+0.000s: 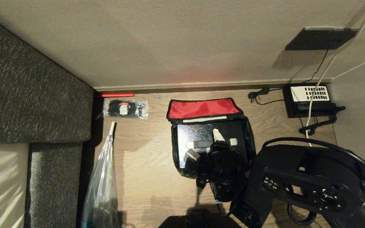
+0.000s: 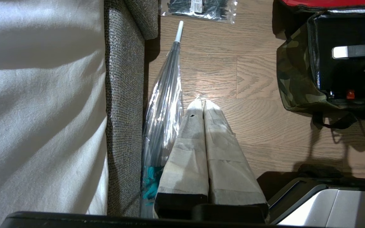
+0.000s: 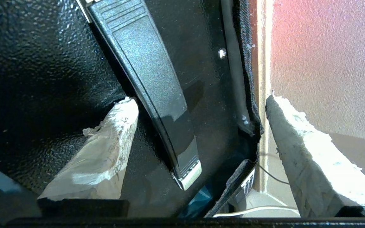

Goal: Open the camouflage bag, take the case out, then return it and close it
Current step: Lift the black box

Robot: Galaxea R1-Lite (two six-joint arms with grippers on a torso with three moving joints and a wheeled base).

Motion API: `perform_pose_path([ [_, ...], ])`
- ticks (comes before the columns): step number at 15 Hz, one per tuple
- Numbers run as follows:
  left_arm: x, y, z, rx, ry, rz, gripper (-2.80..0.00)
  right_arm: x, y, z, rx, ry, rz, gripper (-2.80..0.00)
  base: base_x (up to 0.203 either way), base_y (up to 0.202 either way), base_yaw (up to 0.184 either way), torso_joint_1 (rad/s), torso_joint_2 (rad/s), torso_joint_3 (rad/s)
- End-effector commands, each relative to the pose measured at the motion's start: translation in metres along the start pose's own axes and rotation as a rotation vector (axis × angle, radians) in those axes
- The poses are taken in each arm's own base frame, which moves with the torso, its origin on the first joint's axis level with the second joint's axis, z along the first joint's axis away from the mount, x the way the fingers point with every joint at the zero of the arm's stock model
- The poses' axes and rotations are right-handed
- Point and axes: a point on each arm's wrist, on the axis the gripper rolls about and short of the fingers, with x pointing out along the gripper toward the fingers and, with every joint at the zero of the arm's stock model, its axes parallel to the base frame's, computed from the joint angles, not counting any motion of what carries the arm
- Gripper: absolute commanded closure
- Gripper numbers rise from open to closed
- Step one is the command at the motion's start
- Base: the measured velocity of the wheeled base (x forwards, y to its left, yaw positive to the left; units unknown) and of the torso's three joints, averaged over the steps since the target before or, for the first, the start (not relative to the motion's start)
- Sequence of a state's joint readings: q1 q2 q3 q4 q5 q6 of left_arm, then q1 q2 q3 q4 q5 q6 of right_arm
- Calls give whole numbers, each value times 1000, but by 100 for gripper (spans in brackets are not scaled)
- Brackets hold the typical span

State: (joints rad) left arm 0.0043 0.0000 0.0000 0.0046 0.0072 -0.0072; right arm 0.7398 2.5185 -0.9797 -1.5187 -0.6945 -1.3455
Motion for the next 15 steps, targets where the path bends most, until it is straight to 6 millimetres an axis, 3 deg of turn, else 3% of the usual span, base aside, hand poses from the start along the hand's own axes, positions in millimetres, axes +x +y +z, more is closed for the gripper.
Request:
perform_pose_path([
  [1,0,0,-1,-2,6,1,0,3,2,-3,-1,22,-9,-280,0,0,0,0,0,0],
  [7,0,0,-1,-2,6,1,0,4,6,-4,-1,24,-3,-280,0,0,0,0,0,5],
  [15,0,0,-1,-7,3,1,0,4,4,-4,2,23,-7,-280,0,0,0,2,6,182],
])
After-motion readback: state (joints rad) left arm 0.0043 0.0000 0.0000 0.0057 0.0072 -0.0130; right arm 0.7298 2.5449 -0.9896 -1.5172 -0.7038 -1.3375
